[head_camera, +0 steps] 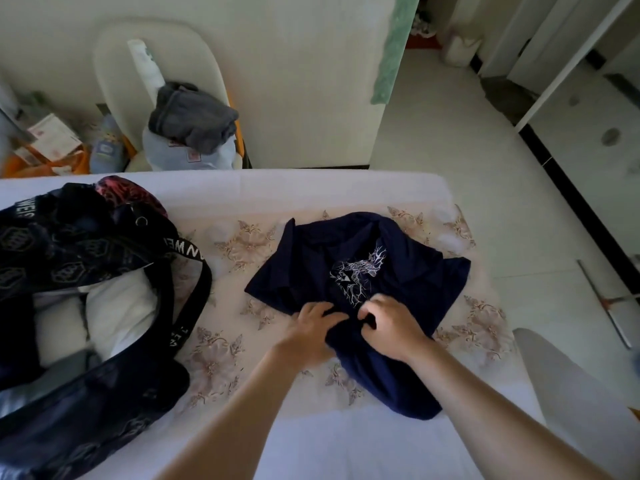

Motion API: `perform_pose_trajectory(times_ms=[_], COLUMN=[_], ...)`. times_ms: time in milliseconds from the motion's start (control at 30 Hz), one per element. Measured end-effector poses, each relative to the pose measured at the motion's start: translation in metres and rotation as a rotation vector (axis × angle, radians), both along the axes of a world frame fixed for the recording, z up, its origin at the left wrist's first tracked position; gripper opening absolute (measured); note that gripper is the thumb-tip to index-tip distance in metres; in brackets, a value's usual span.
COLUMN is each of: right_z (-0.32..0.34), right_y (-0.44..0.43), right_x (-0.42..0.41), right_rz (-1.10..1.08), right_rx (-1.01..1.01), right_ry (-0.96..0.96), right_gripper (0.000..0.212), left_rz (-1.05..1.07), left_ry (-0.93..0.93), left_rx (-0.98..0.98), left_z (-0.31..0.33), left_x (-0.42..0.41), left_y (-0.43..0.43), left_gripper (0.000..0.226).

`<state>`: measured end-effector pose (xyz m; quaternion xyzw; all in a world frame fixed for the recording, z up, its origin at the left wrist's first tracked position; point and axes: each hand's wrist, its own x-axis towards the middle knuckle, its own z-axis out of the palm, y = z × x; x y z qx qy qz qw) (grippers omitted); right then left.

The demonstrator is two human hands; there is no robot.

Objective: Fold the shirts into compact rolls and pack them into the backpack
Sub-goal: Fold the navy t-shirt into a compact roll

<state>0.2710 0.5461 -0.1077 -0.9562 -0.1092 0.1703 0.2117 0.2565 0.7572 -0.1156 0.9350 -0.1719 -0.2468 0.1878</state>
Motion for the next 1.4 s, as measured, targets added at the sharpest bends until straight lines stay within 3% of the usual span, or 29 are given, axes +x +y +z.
perform_pose_trajectory(times_ms=[67,133,200,300,367,467,500,567,633,667,767,833,933,1000,1067,1133,1200,1267,1300,1400], right_z=[-0.012,-0.019,-0.019,-0.015,-0.010,-0.009,-0.009,-0.010,-0.010,-0.009,-0.003,0.000,0.006,0.010,0.017,0.025,0.026,0.020,0.016,0.016], right_y=[-0.006,-0.010,-0.012,-0.013,-0.011,-0.004,0.000,0.009,0.021,0.028,0.038,0.039,0.053,0.072,0.089,0.100,0.102,0.098,0.093,0.083], right_x=[-0.023,-0.035,-0.040,-0.039,-0.037,-0.039,-0.040,-0.045,-0.050,-0.053,-0.059,-0.059,-0.062,-0.068,-0.068,-0.062,-0.048,-0.031,-0.022,-0.003], right_rz=[-0.004,-0.053,-0.051,-0.056,-0.063,-0.064,-0.094,-0.121,-0.120,-0.131,-0.128,-0.124,-0.199,-0.226,-0.118,-0.034,-0.050,-0.018,0.029,0.100], right_rx=[-0.049,-0.041,-0.107,-0.136,-0.126,-0.187,-0.200,-0.280,-0.369,-0.370,-0.334,-0.299,-0.074,0.152,0.219,0.216,0.143,0.037,-0.009,-0.187], right_ry=[0.036,0.028,0.043,0.090,0.101,0.069,0.104,0.187,0.215,0.201,0.116,0.136,0.417,0.773,0.962,0.822,0.425,0.037,-0.052,0.108], right_gripper=[0.048,0.063,0.066,0.062,0.058,0.062,0.067,0.075,0.075,0.073,0.064,0.058,0.054,0.052,0.048,0.032,0.024,0.024,0.031,0.072], left_rz=[-0.092,-0.075,-0.122,-0.175,-0.025,0.243,0.304,0.297,0.235,0.189,0.063,0.100,0.253,0.278,0.252,0.256,0.261,0.232,0.214,0.063], left_ry=[-0.091,-0.172,-0.175,-0.223,-0.386,-0.315,-0.315,-0.349,-0.258,-0.169,-0.045,-0.035,-0.049,-0.093,-0.056,-0.034,-0.118,-0.115,-0.031,0.183], left_rx=[0.148,0.123,0.088,0.093,0.161,0.501,0.492,0.248,-0.051,-0.094,0.152,0.180,0.237,0.432,0.603,0.647,0.530,0.324,0.277,0.419], left_z=[-0.013,-0.020,-0.025,-0.012,-0.004,0.011,0.011,0.010,0.003,-0.004,-0.019,-0.017,0.001,0.010,0.016,0.018,0.015,0.006,0.002,-0.006], left_x=[-0.013,-0.016,-0.012,0.000,0.014,0.020,0.018,0.007,-0.013,-0.025,-0.057,-0.056,-0.038,-0.031,-0.031,-0.036,-0.043,-0.052,-0.056,-0.064], left_y=[-0.002,-0.001,0.003,0.023,0.050,0.080,0.080,0.063,0.037,0.025,0.014,0.026,0.050,0.065,0.077,0.084,0.085,0.084,0.083,0.089], left_gripper=[0.070,0.044,0.029,0.032,0.029,0.031,0.036,0.040,0.034,0.036,0.058,0.058,0.062,0.067,0.065,0.057,0.060,0.087,0.104,0.123])
